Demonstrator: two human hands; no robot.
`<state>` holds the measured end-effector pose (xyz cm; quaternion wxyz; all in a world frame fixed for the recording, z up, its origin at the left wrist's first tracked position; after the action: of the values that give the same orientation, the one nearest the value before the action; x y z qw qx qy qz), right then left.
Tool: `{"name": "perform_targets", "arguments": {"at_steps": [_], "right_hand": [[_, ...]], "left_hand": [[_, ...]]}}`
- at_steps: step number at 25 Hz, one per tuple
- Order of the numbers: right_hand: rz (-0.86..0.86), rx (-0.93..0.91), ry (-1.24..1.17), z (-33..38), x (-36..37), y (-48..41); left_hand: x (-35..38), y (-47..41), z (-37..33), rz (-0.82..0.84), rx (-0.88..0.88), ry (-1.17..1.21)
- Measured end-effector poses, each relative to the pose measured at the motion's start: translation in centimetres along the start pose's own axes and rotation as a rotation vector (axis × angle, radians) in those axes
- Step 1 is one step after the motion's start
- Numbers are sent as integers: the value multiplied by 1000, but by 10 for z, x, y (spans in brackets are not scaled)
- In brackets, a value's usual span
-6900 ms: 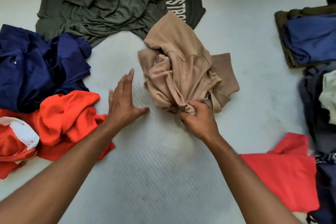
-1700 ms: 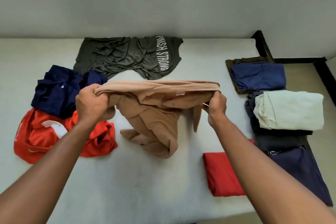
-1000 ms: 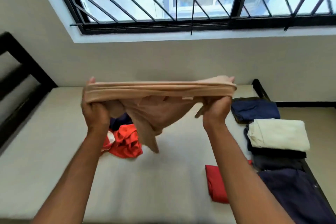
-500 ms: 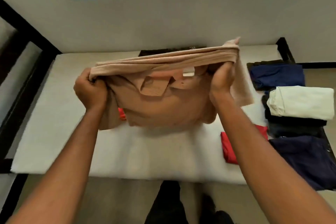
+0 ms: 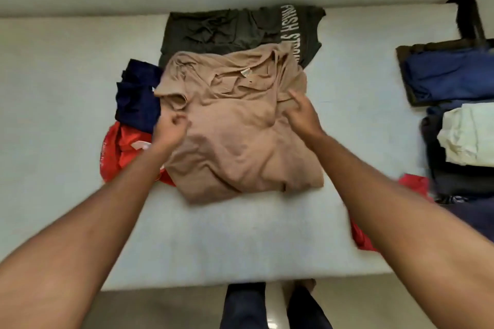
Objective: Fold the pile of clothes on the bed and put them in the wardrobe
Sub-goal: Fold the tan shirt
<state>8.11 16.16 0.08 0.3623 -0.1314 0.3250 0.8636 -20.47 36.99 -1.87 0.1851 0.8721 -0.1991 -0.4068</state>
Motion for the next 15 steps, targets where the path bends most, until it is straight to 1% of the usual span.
{"name": "perform_targets", "arguments": {"at_steps": [1, 2, 4, 5, 6, 7, 9, 11, 13, 14, 15], "right_hand": [[-53, 78, 50, -44, -1, 11], [-96, 196, 73, -94, -4, 23], [-142, 392, 92, -179, -11, 50], [-142, 455, 95, -213, -11, 59], [-136, 472, 104, -233, -10, 64], [-122, 444, 139, -242, -9, 66], [-83, 409, 144, -251, -8, 66], [-74, 392, 118, -248, -9, 58], [-101, 332, 151, -236, -16, 50], [-101, 298, 136, -227, -16, 49], [-116, 259, 99, -215, -19, 47]], "left_hand": [[26, 7, 36, 44, -30, -64], [46, 18, 70, 52, -68, -97], [65, 49, 125, -31, -148, -82], [72, 60, 151, -84, -185, -72], [77, 73, 169, -128, -214, -81], [80, 81, 189, -172, -227, -92], [84, 90, 214, -210, -227, -31], [82, 91, 228, -246, -267, 133], [82, 86, 228, -224, -351, 326], [78, 85, 223, -223, -354, 380], [71, 84, 214, -235, -312, 415]]}}
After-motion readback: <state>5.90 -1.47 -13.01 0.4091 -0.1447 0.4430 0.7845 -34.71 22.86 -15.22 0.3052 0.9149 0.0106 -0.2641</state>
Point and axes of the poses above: each hand's wrist, its own y-axis away from the middle knuckle, its own x-axis out of the palm, z = x × y, the point moved 9 cm from there along -y, towards the middle knuckle, and after that the axes turned 4 degrees about -z, right-handed, at the moved point
